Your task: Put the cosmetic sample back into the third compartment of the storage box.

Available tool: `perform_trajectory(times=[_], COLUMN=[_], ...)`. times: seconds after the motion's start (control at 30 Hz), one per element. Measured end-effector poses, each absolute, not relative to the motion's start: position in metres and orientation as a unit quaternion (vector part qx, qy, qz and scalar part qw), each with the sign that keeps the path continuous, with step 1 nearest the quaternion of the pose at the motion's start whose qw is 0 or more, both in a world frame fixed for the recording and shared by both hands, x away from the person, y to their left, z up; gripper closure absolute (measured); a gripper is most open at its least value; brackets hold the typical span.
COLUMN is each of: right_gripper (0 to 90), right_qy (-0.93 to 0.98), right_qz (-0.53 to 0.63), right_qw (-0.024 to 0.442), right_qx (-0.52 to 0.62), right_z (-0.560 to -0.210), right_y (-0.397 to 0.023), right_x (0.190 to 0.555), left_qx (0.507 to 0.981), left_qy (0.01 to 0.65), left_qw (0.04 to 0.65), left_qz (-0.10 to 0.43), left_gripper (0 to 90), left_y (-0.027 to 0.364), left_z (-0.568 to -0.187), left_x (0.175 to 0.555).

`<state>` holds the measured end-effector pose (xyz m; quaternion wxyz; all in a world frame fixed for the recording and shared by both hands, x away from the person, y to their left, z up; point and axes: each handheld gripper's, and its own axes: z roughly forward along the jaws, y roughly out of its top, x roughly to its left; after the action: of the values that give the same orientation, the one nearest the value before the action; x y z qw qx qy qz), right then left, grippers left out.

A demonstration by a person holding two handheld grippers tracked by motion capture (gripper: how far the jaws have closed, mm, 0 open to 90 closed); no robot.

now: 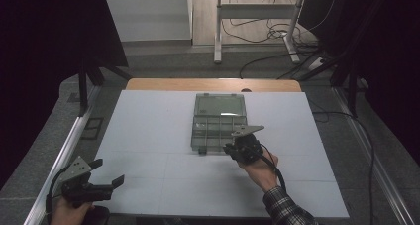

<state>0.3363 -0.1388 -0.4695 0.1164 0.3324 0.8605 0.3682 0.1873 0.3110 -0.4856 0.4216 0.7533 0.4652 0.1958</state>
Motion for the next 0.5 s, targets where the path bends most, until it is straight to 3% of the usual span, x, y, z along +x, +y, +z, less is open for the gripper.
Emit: perform_trajectory(times=[0.5], right_gripper=[80.8], right_qy=[0.850], right_qz=[0.376], right_qw=[0.137], right_qx=[0.343], right_z=[-0.469], right_y=[-0.136], right_x=[0.361], left_qx=[0.754], left_qy=[0.464], left_qw=[0.421], left_qz=[0.195], left_gripper=[1.6], left_y=[0.311], left_z=[-0.486], left_x=[0.188])
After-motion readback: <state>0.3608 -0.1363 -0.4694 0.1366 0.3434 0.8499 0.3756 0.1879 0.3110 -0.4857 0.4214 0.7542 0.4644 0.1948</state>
